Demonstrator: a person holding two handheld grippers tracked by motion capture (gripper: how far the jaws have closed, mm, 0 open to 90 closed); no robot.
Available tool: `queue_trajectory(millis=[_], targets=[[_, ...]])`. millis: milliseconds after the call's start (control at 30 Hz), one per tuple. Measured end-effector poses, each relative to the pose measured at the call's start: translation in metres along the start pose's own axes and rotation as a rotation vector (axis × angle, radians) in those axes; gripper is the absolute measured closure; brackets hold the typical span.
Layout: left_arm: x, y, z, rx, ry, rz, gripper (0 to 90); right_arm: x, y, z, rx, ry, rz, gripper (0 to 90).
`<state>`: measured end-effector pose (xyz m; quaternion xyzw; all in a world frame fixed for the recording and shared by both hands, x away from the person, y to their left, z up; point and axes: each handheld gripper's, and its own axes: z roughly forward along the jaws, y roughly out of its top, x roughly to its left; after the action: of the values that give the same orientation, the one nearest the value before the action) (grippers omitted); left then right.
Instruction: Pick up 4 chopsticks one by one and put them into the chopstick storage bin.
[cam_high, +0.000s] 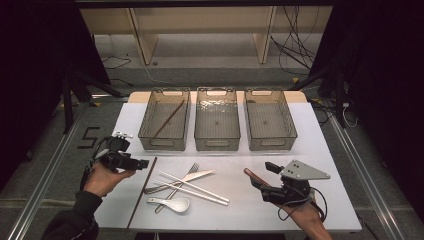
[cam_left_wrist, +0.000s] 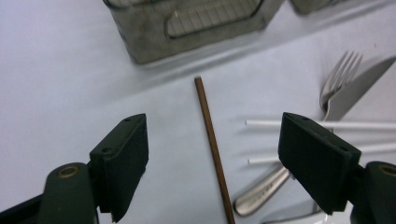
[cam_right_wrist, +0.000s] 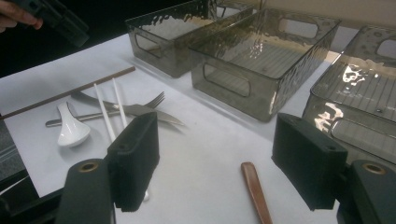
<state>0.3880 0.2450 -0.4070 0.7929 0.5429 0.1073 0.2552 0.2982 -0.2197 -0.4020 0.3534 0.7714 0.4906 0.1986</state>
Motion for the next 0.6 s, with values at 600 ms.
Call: queue_trajectory(millis=[600], targets=[[-0.004, -0.027, 0.014, 0.161, -0.002, 0.007, 23.2, 0.000, 0.000, 0.000, 0.001, -0.001, -0.001, 32.5]])
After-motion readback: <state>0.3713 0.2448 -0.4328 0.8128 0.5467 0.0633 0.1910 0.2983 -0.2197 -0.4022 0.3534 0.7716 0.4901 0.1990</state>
